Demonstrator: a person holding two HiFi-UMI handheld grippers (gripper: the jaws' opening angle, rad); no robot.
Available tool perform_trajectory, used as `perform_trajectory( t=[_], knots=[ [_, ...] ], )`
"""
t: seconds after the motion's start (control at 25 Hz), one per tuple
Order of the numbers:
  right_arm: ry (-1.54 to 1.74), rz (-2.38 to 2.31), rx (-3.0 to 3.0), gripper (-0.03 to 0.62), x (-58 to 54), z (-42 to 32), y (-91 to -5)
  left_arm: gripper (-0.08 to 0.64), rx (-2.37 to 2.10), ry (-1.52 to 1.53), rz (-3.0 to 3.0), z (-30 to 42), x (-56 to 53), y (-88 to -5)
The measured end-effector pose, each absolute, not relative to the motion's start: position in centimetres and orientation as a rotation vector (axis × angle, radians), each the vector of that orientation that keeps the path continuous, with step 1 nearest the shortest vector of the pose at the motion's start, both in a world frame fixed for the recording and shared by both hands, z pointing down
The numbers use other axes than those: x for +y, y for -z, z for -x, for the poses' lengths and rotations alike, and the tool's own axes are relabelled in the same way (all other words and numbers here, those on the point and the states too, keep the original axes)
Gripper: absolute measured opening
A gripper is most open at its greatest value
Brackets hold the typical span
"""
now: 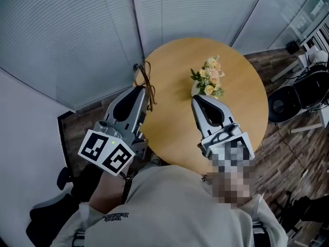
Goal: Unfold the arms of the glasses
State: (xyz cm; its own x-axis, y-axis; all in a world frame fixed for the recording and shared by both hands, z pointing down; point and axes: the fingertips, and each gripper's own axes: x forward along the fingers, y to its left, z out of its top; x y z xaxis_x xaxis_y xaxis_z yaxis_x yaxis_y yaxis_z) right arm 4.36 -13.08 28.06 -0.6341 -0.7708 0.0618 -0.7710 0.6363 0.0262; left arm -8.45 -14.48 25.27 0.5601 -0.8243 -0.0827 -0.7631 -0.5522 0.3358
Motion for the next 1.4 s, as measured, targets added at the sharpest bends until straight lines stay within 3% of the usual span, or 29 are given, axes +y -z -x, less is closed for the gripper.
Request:
perform_trajectory(
  t=[0.64, 0.76, 1.4],
  knots=[
    [-0.060, -1.006, -2.837, 0.038, -11.8, 0.3, -29.0, 0.041, -1.267, 0.306, -2.560, 7.9, -14.5, -25.0],
    [-0.093, -0.885, -2.845, 0.111, -11.2, 2.2, -30.0, 0.041, -1.266, 0.301, -2.572, 7.8, -14.3, -24.7],
    [-0.122, -0.772, -2.867, 0.097, -12.2, 5.1, -32.2, 0.041, -1.247, 0.257, -2.619, 6.8, -14.0, -25.2]
  ],
)
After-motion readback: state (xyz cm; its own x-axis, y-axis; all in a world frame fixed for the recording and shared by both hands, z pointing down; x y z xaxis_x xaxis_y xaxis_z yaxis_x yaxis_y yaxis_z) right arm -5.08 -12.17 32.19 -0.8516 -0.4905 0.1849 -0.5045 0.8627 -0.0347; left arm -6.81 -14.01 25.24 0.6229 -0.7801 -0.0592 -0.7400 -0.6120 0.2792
